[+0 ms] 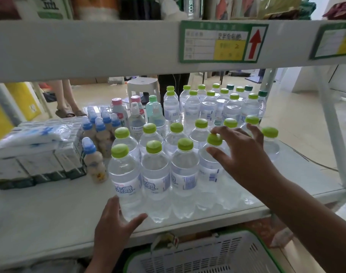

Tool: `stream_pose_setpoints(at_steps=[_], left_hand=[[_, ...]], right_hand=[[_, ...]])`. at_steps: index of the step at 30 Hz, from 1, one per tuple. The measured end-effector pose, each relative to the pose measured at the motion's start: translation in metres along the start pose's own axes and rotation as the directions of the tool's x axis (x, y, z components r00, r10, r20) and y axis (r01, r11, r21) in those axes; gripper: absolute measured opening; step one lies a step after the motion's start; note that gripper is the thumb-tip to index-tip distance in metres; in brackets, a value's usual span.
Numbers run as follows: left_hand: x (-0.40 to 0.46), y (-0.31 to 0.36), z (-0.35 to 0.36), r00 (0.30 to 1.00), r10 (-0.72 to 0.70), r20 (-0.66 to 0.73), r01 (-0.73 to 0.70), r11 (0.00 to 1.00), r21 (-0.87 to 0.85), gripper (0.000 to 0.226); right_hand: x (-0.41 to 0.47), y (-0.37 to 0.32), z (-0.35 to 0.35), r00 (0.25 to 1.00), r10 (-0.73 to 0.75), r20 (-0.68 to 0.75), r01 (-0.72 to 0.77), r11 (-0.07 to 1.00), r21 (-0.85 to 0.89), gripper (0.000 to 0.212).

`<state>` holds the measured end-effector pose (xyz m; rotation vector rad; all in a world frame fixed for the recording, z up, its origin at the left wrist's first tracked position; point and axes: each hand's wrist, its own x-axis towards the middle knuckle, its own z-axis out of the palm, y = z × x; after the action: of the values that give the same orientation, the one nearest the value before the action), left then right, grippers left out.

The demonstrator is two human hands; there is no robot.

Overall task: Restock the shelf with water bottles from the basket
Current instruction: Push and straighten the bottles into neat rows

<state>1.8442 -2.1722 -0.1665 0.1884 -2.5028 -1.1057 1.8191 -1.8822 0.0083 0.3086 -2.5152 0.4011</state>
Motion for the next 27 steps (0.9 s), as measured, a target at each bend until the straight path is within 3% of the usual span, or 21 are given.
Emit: stream_pose_setpoints(at_steps=[12, 16, 21, 27], left_hand=[[-0.001, 0.001, -0.006, 0.997, -0.016, 0.074, 0.022, 0.997, -0.071, 0.051], [0.0, 0.0, -0.006, 0.997, -0.024, 0.072, 0.029, 0.997, -0.072, 0.052], [0.0, 0.001, -0.007, 0.997, -0.005, 0.079, 0.009, 0.999, -0.05, 0.052], [0.002, -0.004, -0.008, 0.996, 0.005, 0.092, -0.001, 0.999, -0.041, 0.067]], right_hand=[[0.003, -0.004, -0.005, 1.0, 0.017, -0.002, -0.017, 0.996, 0.089, 0.034], [0.006, -0.028, -0.009, 0.994, -0.105, -0.003, 0.104, 0.988, 0.114, 0.055], [0.013, -0.08, 0.007, 0.943, -0.293, 0.158, 0.298, 0.955, -0.006, 0.083], [0.01, -0.092, 0.032, 0.932, -0.294, 0.211, 0.319, 0.943, -0.095, 0.096]])
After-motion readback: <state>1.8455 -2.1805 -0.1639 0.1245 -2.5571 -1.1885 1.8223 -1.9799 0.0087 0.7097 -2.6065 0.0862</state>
